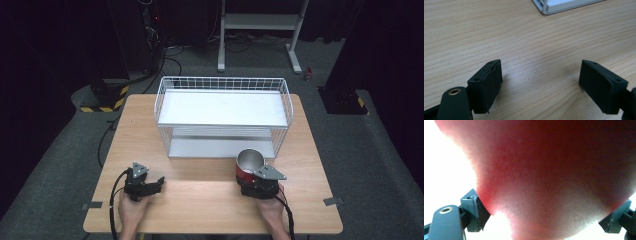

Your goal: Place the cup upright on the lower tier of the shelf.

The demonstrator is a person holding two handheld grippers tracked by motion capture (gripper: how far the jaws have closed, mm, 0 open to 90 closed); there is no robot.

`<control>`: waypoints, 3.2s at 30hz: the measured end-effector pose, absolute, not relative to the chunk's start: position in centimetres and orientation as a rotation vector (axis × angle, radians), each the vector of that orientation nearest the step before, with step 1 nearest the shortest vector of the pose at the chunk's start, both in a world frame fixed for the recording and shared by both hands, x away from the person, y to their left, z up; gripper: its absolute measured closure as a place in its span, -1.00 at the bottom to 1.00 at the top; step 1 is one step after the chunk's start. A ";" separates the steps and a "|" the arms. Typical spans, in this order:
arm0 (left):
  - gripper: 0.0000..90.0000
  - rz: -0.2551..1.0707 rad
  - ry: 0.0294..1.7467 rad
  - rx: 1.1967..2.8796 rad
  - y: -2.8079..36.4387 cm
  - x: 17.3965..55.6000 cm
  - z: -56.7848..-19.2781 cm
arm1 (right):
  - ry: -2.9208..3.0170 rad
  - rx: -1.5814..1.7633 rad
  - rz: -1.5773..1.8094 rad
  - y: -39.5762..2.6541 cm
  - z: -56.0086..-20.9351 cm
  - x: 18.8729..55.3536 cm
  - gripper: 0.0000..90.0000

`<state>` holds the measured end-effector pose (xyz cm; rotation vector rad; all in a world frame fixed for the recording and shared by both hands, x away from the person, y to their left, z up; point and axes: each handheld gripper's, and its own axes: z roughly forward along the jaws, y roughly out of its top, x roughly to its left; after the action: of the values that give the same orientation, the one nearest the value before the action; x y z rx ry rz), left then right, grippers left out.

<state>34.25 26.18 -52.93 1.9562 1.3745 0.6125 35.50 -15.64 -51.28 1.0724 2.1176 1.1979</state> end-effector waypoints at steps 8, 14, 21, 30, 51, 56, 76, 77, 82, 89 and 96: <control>-0.57 0.612 1.374 1.956 26.2 34.2 -52.9 | 2.114 1.062 1.208 -15.7 -51.2 35.5 -0.67; -0.57 0.614 1.374 1.957 26.2 34.3 -52.9 | 2.120 1.069 1.214 -15.8 -51.2 35.5 -0.66; -0.57 0.615 1.374 1.956 26.2 34.2 -52.9 | 2.124 1.065 1.210 -16.0 -51.4 35.5 -0.66; -0.57 0.615 1.374 1.957 26.2 34.2 -52.9 | 2.130 1.060 1.210 -16.0 -51.4 35.6 -0.67; -0.57 0.615 1.374 1.957 26.2 34.2 -52.9 | 2.155 1.108 1.200 -15.9 -52.0 35.8 -0.63; -0.57 0.615 1.374 1.957 26.2 34.2 -52.9 | 2.155 1.112 1.196 -15.9 -51.9 35.7 -0.63; -0.57 0.616 1.375 1.957 26.2 34.2 -52.9 | 2.105 1.121 1.214 -16.6 -50.8 36.1 -0.63; -0.57 0.616 1.375 1.957 26.2 34.2 -52.9 | 2.105 1.121 1.214 -16.6 -50.8 36.1 -0.63; -0.57 0.616 1.375 1.957 26.2 34.2 -52.9 | 2.100 1.127 1.222 -16.8 -50.2 36.7 -0.63; -0.57 0.616 1.374 1.957 26.2 34.2 -52.9 | 2.099 1.126 1.211 -16.8 -49.7 37.4 -0.63; -0.57 0.615 1.374 1.957 26.2 34.2 -52.9 | 2.093 1.147 1.220 -16.6 -49.0 38.3 -0.63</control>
<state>34.25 26.17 -52.92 1.9573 1.3745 0.6154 38.35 -16.59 -49.05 1.1472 2.0931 1.2205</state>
